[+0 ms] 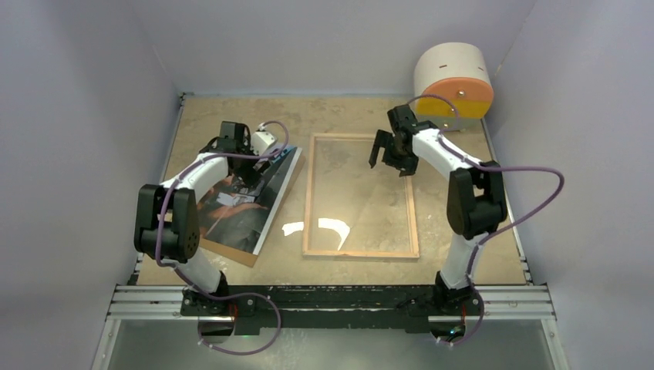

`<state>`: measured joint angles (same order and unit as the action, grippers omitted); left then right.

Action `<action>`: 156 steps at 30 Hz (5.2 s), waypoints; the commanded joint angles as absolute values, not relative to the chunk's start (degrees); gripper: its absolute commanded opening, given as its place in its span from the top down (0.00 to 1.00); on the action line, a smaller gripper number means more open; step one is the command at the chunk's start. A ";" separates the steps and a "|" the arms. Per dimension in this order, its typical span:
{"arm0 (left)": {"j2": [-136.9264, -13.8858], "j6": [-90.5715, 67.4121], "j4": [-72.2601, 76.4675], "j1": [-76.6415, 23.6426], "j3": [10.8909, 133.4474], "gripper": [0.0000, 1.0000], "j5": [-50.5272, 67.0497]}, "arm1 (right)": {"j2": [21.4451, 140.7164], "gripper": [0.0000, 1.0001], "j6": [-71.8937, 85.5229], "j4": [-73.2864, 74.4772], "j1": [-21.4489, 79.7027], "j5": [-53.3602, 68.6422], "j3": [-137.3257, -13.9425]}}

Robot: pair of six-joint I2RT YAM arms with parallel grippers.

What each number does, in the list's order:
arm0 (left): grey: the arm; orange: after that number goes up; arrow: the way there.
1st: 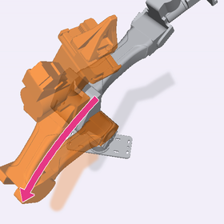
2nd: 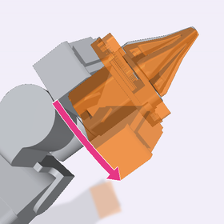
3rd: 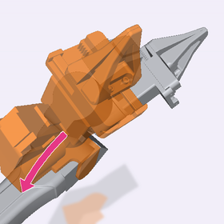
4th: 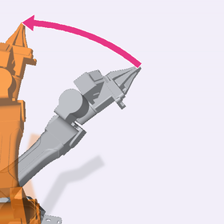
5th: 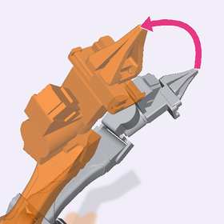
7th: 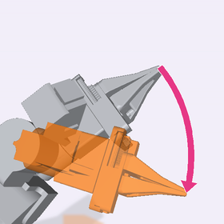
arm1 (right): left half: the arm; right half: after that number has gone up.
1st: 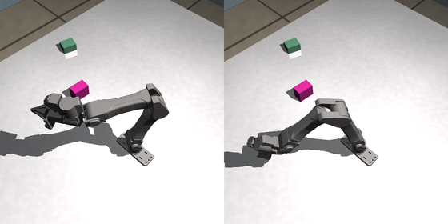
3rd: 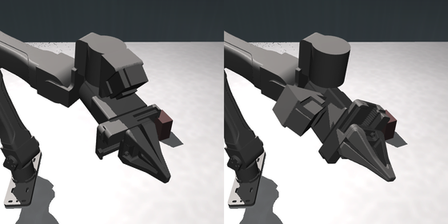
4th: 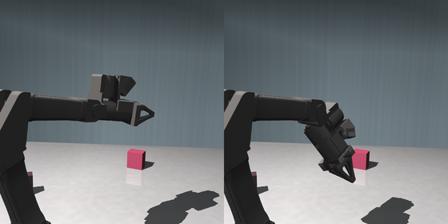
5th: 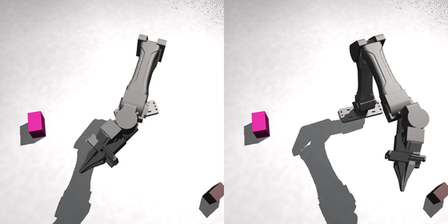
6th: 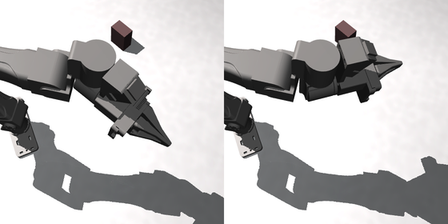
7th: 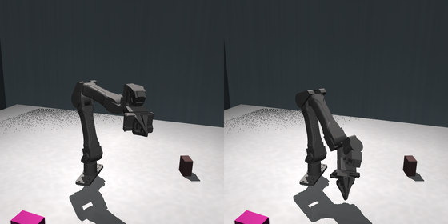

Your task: Put the photo into the frame

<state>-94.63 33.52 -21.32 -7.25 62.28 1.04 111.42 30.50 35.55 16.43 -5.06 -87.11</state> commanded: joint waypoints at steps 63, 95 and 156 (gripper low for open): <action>-98.22 36.65 -14.87 -10.45 55.41 0.00 2.57 | 92.08 0.64 74.99 -63.22 39.46 4.59 -28.35; -97.64 29.22 -17.37 -22.75 59.38 0.00 5.45 | 72.95 1.00 33.72 24.68 14.07 18.39 -53.54; -108.41 28.51 -15.96 -28.17 67.24 0.35 1.89 | 62.61 1.00 39.33 18.20 9.14 26.89 -46.86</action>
